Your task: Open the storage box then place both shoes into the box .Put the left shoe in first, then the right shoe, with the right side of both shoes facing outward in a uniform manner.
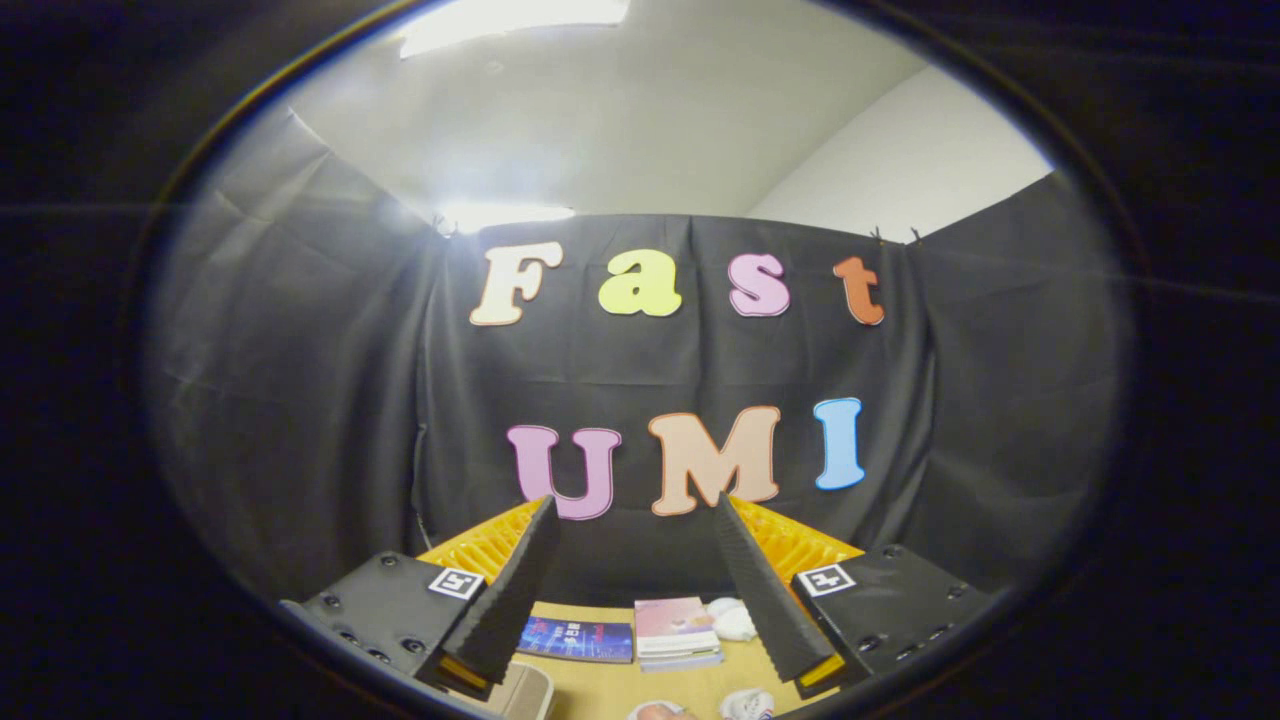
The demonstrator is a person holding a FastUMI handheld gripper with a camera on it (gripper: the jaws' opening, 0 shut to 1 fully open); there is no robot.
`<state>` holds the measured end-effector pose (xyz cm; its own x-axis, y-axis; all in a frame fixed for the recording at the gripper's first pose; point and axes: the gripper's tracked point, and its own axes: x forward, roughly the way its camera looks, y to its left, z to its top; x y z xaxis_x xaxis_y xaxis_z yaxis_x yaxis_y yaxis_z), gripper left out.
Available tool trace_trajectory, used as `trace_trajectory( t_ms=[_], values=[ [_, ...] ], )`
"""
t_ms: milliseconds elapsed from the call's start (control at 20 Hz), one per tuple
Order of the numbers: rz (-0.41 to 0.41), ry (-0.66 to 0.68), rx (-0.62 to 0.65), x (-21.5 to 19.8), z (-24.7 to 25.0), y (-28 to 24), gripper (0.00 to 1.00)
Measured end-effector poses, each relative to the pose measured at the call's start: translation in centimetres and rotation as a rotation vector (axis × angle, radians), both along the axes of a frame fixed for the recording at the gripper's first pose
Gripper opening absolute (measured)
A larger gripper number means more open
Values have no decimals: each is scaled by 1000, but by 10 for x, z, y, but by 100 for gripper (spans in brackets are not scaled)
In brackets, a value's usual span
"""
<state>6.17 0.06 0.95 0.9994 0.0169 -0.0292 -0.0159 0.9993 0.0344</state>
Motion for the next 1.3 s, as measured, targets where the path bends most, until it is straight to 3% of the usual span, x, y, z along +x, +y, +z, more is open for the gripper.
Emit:
trace_trajectory(
  t_ms=[550,850,1300],
  values=[
    [113,143,19,41,-63,28,98],
    [219,325,93,38,-153,58,98],
    [343,617,135,-9,-296,94,95]
  ],
)
